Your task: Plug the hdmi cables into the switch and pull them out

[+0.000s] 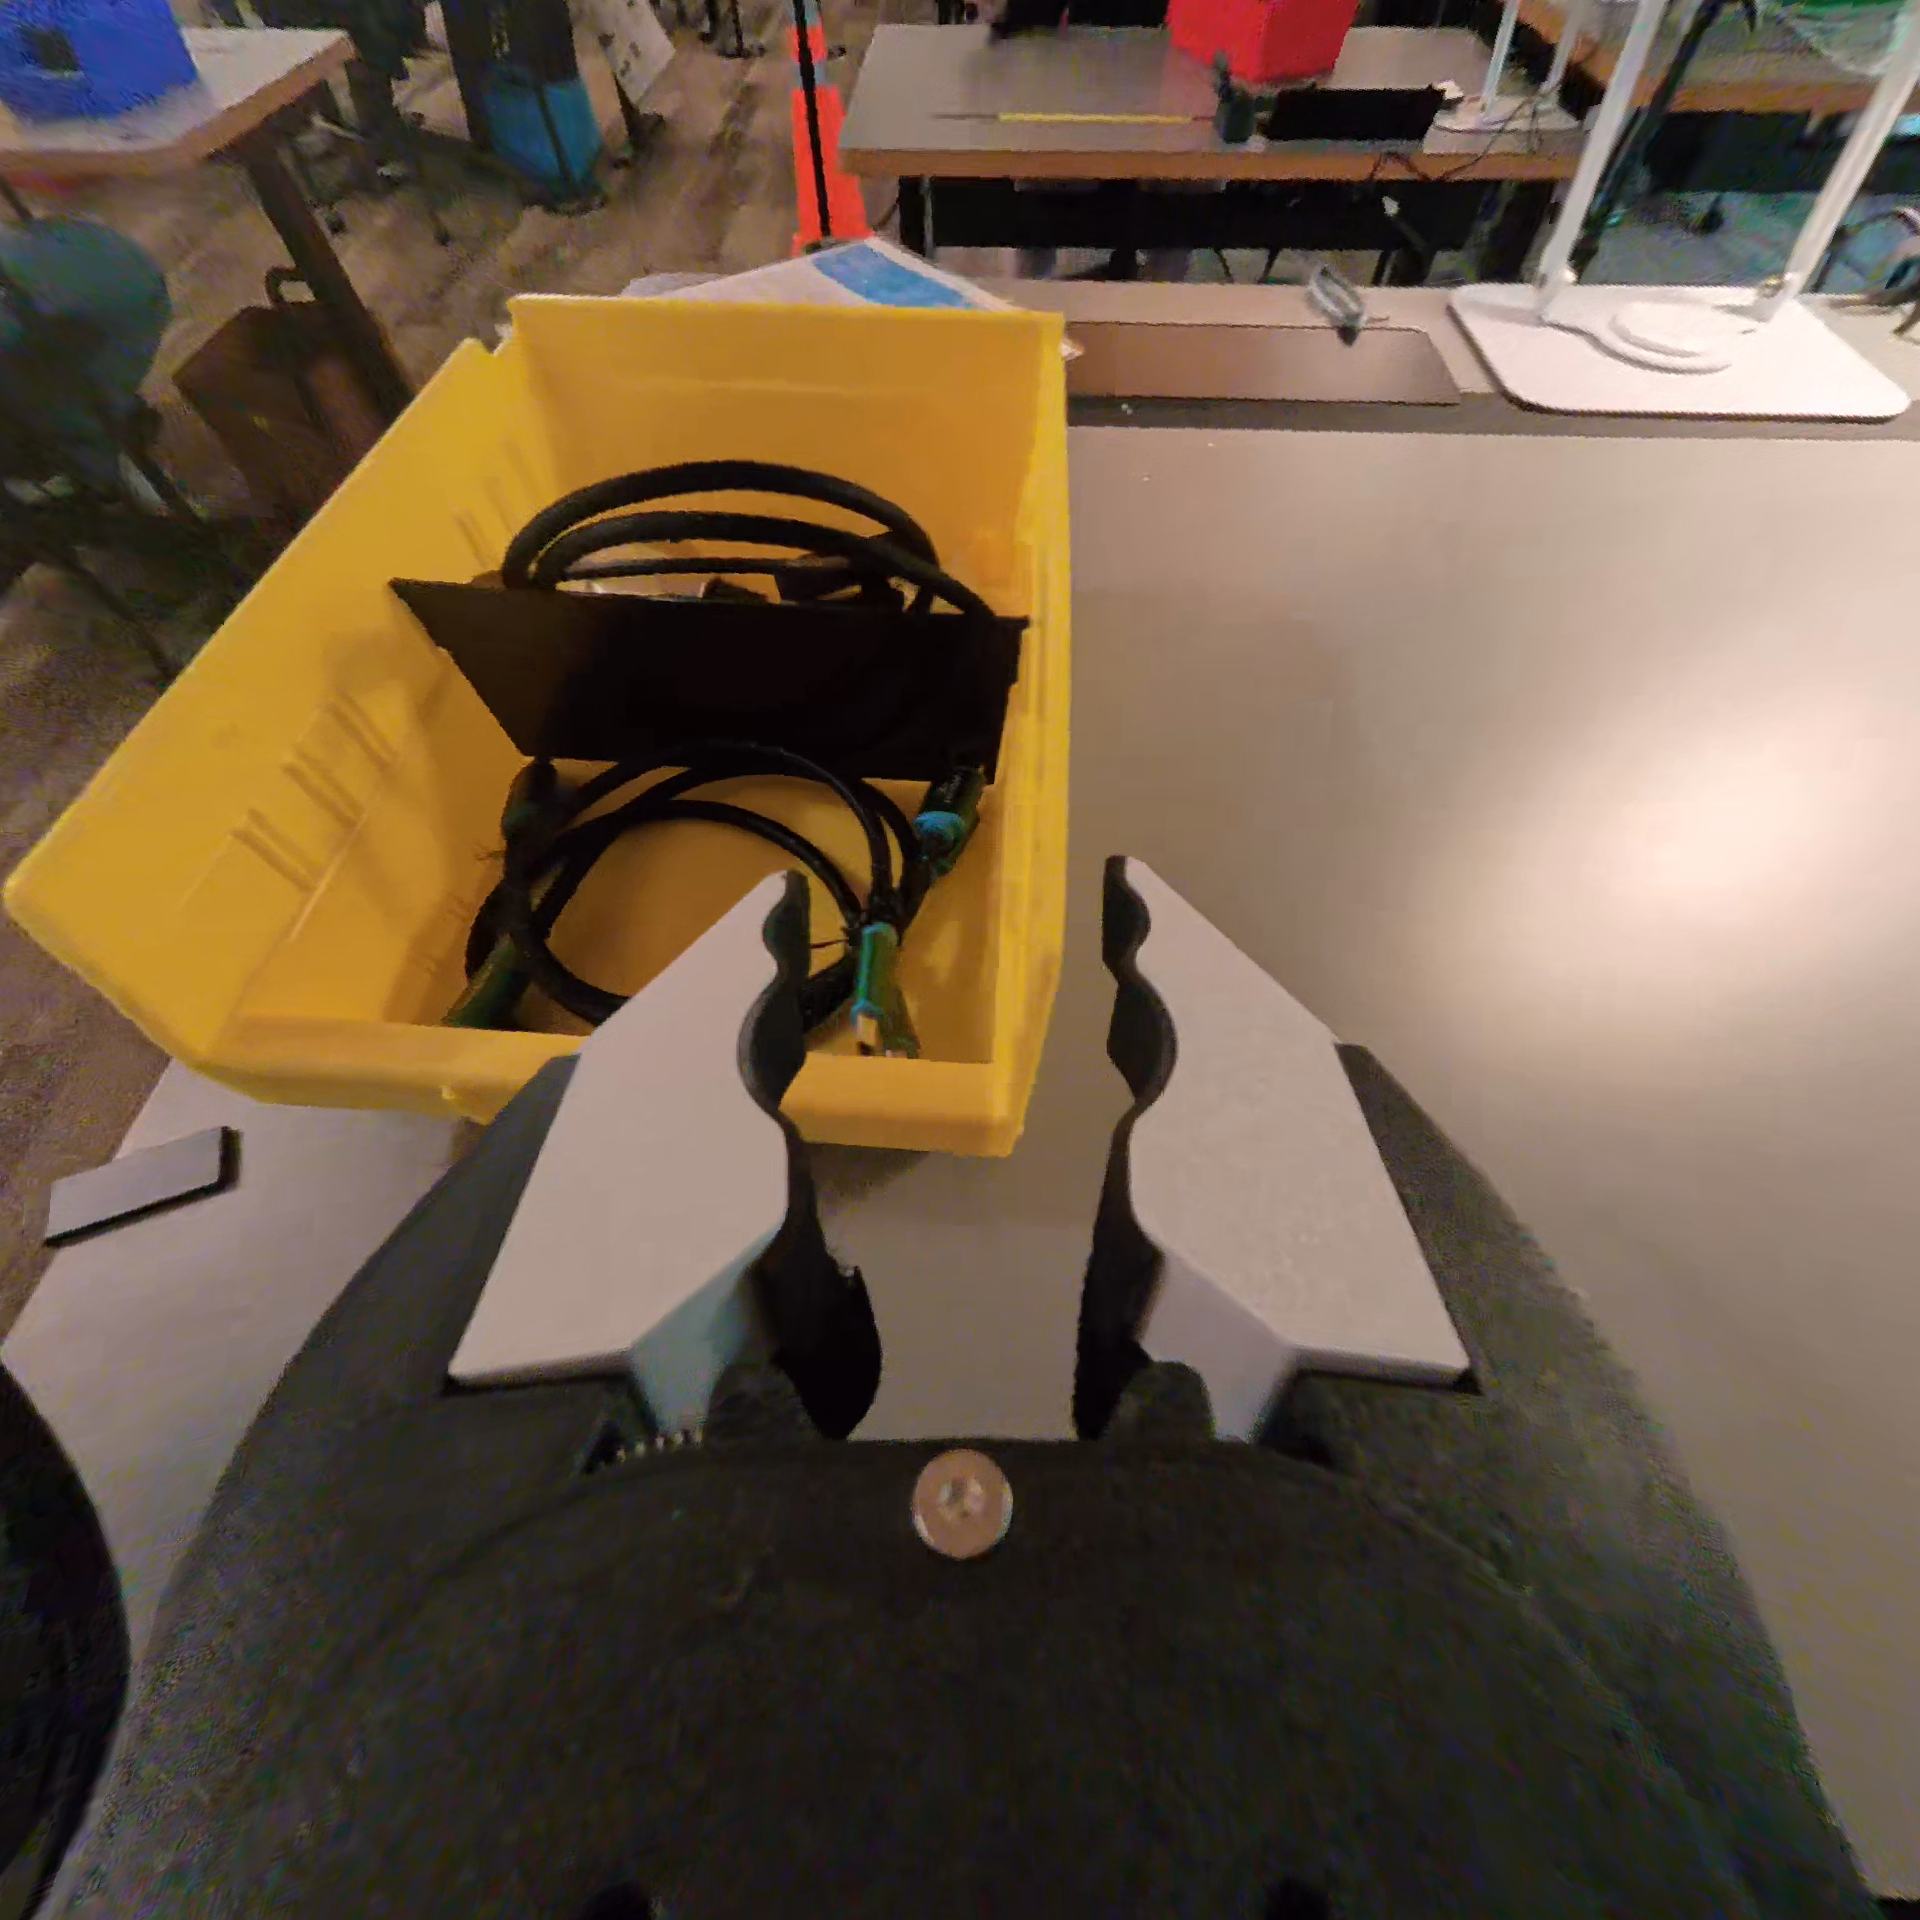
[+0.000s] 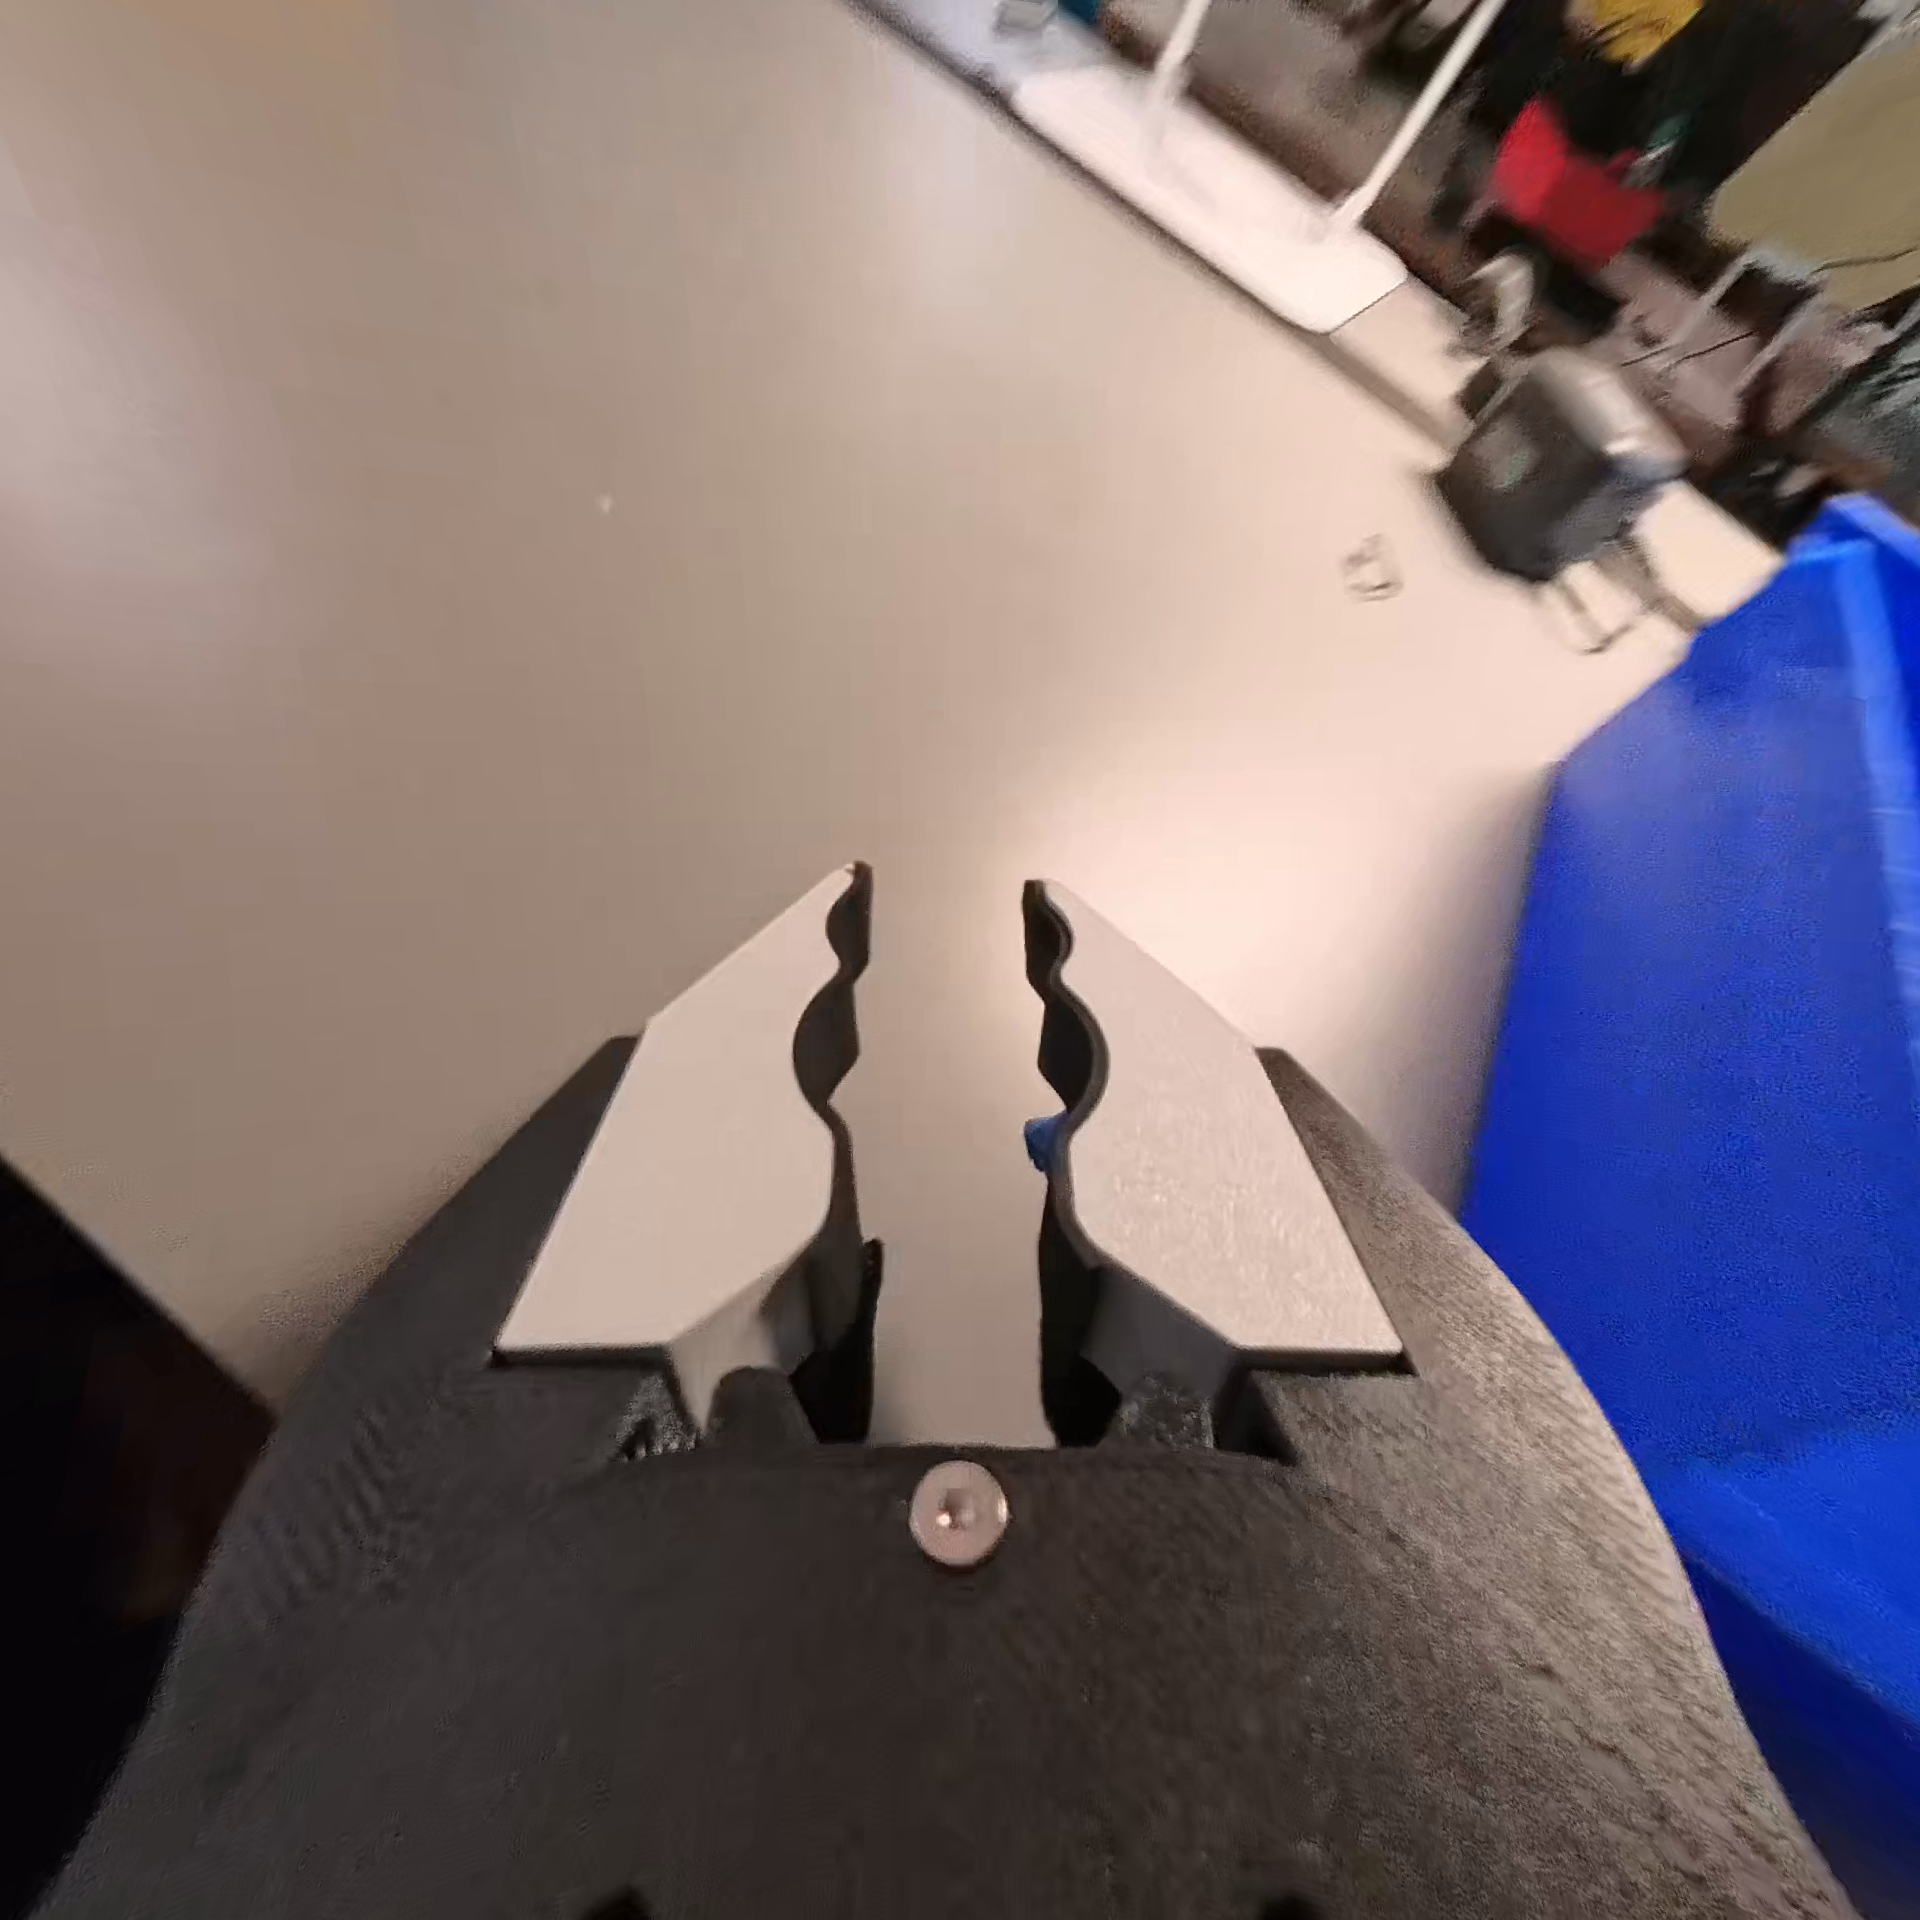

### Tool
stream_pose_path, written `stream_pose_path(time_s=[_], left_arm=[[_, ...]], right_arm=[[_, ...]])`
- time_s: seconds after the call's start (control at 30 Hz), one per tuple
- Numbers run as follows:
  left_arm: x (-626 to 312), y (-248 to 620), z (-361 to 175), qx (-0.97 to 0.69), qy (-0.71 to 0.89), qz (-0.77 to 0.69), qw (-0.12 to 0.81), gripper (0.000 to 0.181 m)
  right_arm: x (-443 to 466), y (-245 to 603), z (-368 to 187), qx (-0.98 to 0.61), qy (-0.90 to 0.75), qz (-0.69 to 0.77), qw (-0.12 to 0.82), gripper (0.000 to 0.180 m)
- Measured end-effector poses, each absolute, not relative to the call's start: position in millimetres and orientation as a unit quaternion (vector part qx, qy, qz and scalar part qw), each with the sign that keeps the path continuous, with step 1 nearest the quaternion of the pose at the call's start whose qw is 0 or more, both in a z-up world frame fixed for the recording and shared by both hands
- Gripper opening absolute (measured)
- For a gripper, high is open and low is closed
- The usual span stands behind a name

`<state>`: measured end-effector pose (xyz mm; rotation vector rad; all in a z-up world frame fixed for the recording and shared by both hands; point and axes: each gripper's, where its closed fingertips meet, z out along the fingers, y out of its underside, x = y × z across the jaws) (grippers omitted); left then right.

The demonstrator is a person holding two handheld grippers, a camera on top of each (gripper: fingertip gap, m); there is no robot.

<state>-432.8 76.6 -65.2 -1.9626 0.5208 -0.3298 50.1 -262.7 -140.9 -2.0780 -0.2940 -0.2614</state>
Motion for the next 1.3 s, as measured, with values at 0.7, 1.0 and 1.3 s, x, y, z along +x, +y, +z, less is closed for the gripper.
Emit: stream_pose_path(time_s=[0.7,1.0,1.3], left_arm=[[-513.8,201.5,-142.3,-0.910,0.338,0.106,0.215,0.064],[-496.9,227.3,-159.3,-0.837,0.513,0.134,0.137,0.065],[-482.7,223.7,-173.8,-0.847,0.523,0.044,0.076,0.022]], right_arm=[[38.5,-248.4,-166.7,-0.876,-0.177,-0.100,0.437,0.032],[35.6,-248.4,-170.6,-0.884,-0.181,-0.074,0.424,0.028],[35.8,-247.6,-172.5,-0.890,-0.174,-0.057,0.418,0.028]])
